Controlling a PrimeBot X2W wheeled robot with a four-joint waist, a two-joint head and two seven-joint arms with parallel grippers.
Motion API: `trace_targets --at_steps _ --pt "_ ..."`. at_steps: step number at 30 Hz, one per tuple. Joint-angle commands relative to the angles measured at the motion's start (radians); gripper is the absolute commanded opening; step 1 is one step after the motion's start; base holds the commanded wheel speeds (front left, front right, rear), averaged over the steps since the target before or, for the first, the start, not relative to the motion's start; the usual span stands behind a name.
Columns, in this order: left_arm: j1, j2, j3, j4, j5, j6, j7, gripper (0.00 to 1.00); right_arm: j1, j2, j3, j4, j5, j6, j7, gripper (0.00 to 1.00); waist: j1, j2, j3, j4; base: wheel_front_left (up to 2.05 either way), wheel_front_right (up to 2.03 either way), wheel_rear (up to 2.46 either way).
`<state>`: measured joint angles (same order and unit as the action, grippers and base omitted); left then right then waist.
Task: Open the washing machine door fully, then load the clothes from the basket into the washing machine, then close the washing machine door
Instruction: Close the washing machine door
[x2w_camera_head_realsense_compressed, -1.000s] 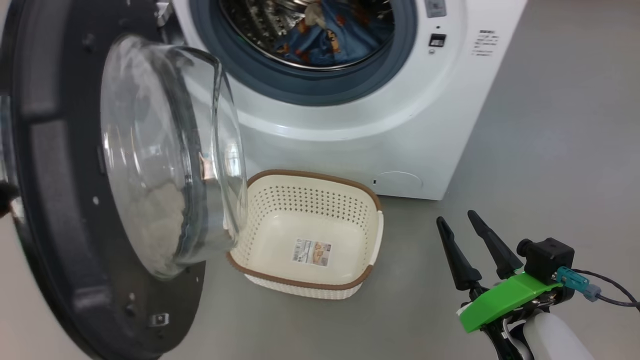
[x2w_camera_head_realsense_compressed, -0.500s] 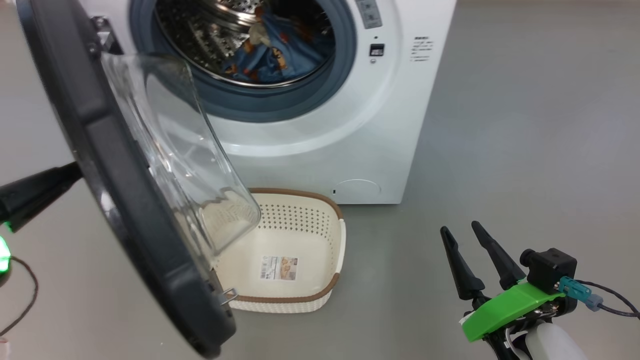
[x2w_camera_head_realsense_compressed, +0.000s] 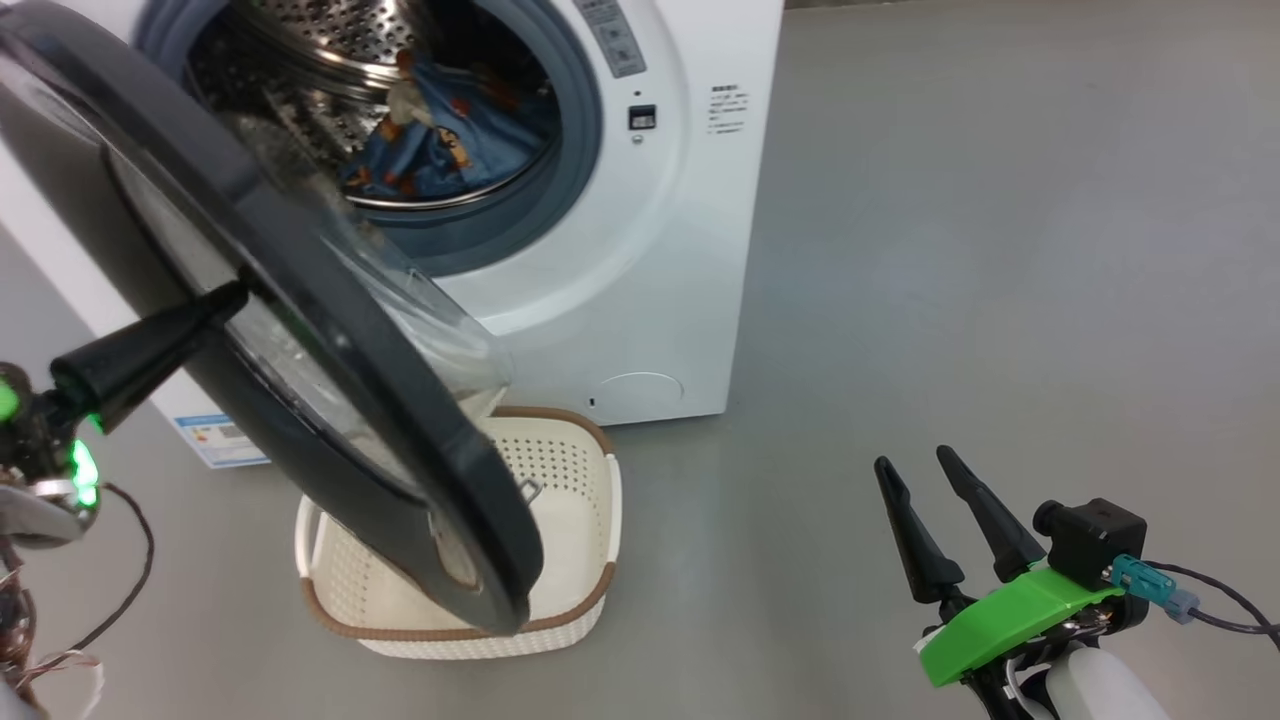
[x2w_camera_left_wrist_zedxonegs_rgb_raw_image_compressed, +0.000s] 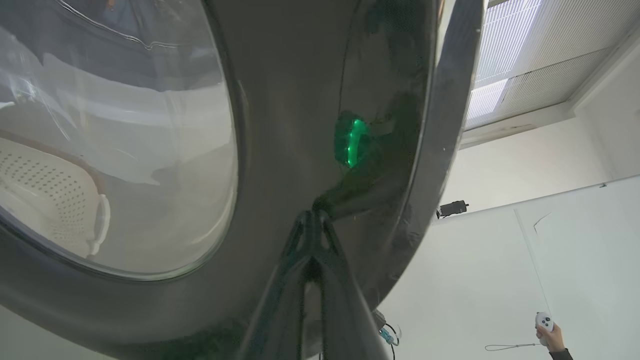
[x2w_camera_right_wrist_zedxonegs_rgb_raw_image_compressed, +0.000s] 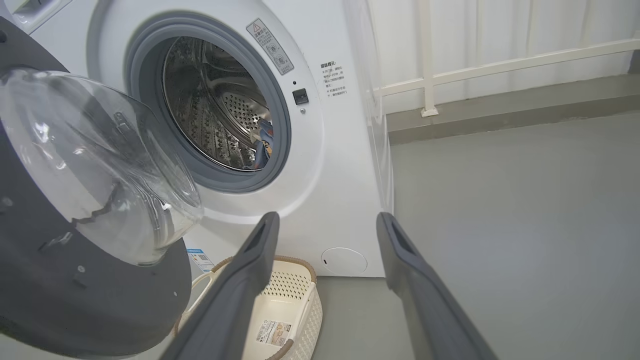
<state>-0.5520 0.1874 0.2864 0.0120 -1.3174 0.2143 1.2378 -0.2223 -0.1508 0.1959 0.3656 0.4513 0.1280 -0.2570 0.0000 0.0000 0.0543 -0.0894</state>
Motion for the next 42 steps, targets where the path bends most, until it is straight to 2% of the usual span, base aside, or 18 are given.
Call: trace_targets --at_steps 1,9,17,25,42 --pt "-0.053 0.02 0.01 -0.021 0.01 -0.018 -0.008 0.0 -0.005 0.003 0.027 -0.021 0.016 0.003 -0.005 1.0 0.0 0.0 0.003 -0.03 0.0 0.0 0.0" --pt "-0.098 0.006 0.008 0.015 0.034 -0.05 -0.065 0.0 -0.009 0.003 0.026 -0.023 0.017 0.003 -0.005 1.0 0.0 0.0 0.018 -0.088 0.0 0.0 0.0" --pt "-0.144 -0.009 0.01 0.064 0.056 -0.095 -0.134 0.0 -0.014 0.004 0.017 -0.025 0.015 0.003 -0.005 1.0 0.0 0.0 0.035 -0.112 0.0 0.0 0.0" --pt "-0.166 -0.017 0.01 0.097 0.061 -0.121 -0.163 0.0 -0.016 0.007 0.013 -0.022 0.012 0.003 -0.005 1.0 0.0 0.0 0.03 -0.113 0.0 0.0 0.0" --pt "-0.146 -0.01 0.004 0.077 0.067 -0.132 -0.157 0.0 -0.009 0.01 -0.001 -0.024 0.005 0.003 -0.005 1.0 0.0 0.0 0.023 -0.069 0.0 0.0 0.0"
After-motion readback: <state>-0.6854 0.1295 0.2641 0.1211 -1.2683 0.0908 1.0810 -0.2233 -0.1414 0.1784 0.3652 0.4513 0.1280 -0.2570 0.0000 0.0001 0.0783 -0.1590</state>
